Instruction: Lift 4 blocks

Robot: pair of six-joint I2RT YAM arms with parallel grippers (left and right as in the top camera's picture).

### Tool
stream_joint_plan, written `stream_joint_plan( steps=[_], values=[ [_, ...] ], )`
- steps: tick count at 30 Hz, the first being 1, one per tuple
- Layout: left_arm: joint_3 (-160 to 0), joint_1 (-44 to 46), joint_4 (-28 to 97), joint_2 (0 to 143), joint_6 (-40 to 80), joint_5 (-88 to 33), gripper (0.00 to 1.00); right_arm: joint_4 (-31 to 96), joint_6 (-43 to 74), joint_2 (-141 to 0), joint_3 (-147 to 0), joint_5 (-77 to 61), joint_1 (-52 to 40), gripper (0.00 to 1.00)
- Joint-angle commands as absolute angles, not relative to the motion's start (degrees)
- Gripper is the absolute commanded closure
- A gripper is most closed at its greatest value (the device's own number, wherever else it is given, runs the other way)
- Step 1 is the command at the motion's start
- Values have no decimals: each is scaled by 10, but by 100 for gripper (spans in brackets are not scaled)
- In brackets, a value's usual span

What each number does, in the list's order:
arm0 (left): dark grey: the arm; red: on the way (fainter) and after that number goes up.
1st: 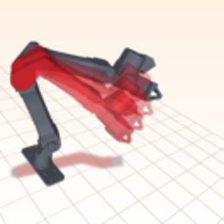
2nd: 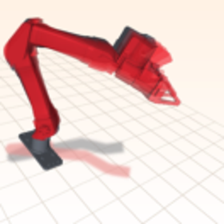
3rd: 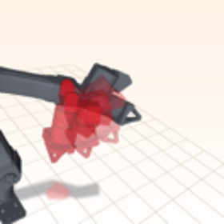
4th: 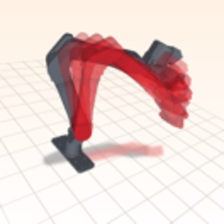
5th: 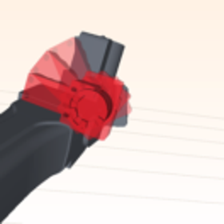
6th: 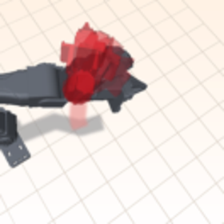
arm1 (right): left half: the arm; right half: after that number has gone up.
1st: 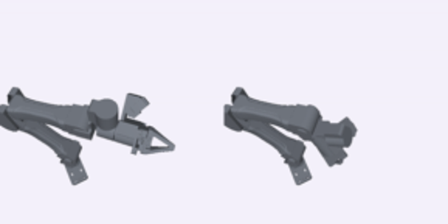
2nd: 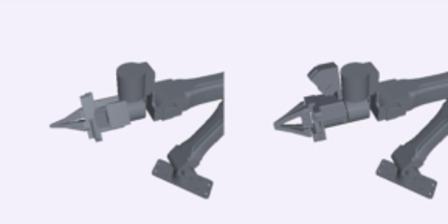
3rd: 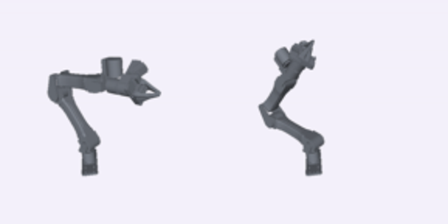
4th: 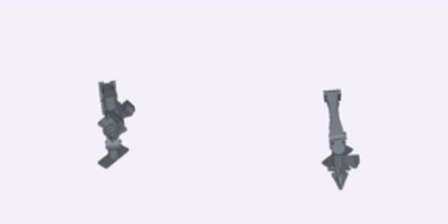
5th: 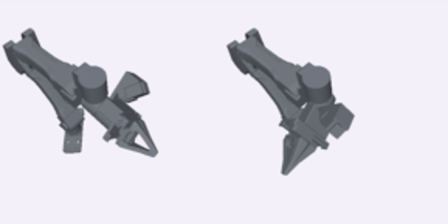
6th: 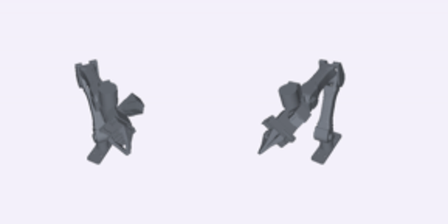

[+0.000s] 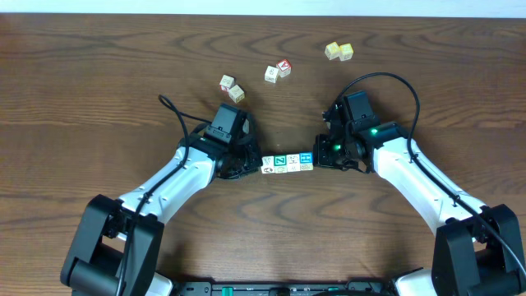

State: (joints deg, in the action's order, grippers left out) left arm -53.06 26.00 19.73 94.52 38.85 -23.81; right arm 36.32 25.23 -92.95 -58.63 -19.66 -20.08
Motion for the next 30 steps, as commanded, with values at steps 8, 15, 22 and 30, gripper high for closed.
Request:
stream_joint_plan(
  steps=[8,15,22,30],
  values=[
    [-554,290,177,975,405,-300,93,350,259,-964,-583,-288,-234,99],
    [-554,290,176,985,408,-300,93,343,257,-980,-583,-285,-234,99],
    [-554,291,176,985,408,-295,93,341,257,-981,-583,-276,-234,99],
    [-554,291,176,985,408,-295,93,341,257,-986,-583,-271,-234,99]
  ],
)
